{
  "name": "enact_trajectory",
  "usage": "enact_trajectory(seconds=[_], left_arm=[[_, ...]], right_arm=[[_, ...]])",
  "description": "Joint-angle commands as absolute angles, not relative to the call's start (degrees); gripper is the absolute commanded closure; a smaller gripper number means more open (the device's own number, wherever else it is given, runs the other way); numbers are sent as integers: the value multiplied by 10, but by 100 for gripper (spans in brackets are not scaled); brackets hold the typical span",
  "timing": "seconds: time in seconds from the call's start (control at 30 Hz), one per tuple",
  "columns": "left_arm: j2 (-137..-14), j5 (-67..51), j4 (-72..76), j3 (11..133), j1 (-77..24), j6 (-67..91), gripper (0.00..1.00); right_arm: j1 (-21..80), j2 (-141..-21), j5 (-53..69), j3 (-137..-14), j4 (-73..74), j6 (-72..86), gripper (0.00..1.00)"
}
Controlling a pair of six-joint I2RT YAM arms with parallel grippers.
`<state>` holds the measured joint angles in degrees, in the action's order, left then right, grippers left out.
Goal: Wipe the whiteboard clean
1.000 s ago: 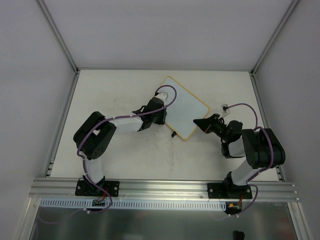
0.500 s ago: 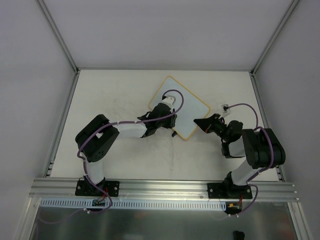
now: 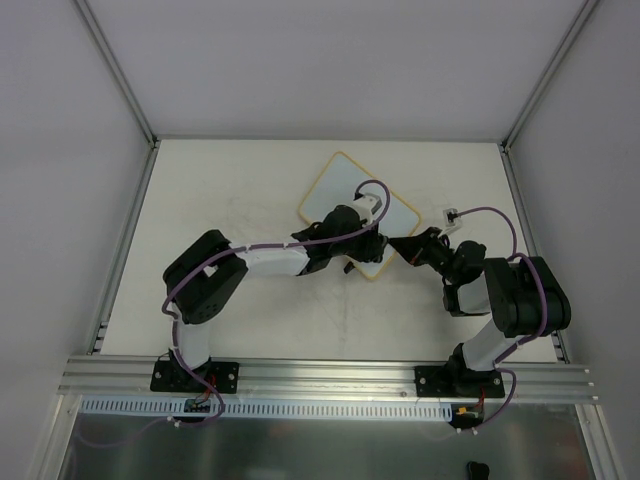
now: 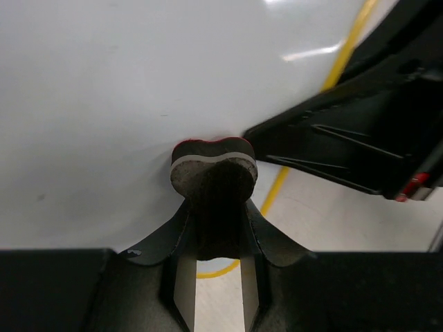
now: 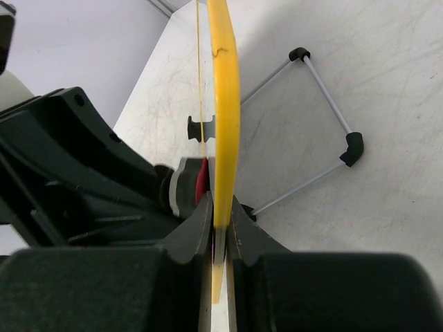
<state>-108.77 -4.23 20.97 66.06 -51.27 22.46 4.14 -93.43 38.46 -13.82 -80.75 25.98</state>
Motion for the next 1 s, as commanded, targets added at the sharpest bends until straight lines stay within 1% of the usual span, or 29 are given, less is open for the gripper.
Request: enact_trajectory(seconds=[0.0, 0.13, 0.17, 0.23, 0.3, 0.33, 0.37, 0.47, 0.67, 0.73, 0.83, 0.97], left_arm=[[-1113, -140, 263, 681, -558, 244, 100], [-1049, -135, 256, 644, -558, 243, 100], [-1009, -127, 243, 641, -557, 238, 100], [-971, -87, 177, 640, -554, 228, 100], [-913, -71, 144, 628, -545, 226, 100], [-894, -56, 132, 607, -534, 233, 100], [-856, -55, 116, 594, -526, 238, 100], [-792, -57, 86, 546, -489, 266, 100], [-700, -40, 4, 455, -435, 294, 100], [-693, -35, -35, 436, -410, 299, 100], [-713, -54, -64, 431, -377, 296, 100], [-749, -55, -69, 421, -359, 300, 100]], right_arm=[[54, -943, 409, -135, -878, 201, 100], [55, -944, 410, -136, -878, 200, 100], [54, -944, 410, -136, -878, 200, 100], [54, -944, 410, -136, -878, 201, 100], [55, -944, 409, -136, -878, 201, 100], [54, -943, 410, -137, -878, 201, 100], [54, -943, 410, -137, -878, 201, 100], [54, -945, 410, -139, -878, 202, 100], [55, -944, 410, -140, -879, 203, 100], [55, -944, 411, -140, -878, 202, 100], [55, -943, 410, -141, -879, 203, 100], [55, -944, 411, -141, -878, 203, 100]])
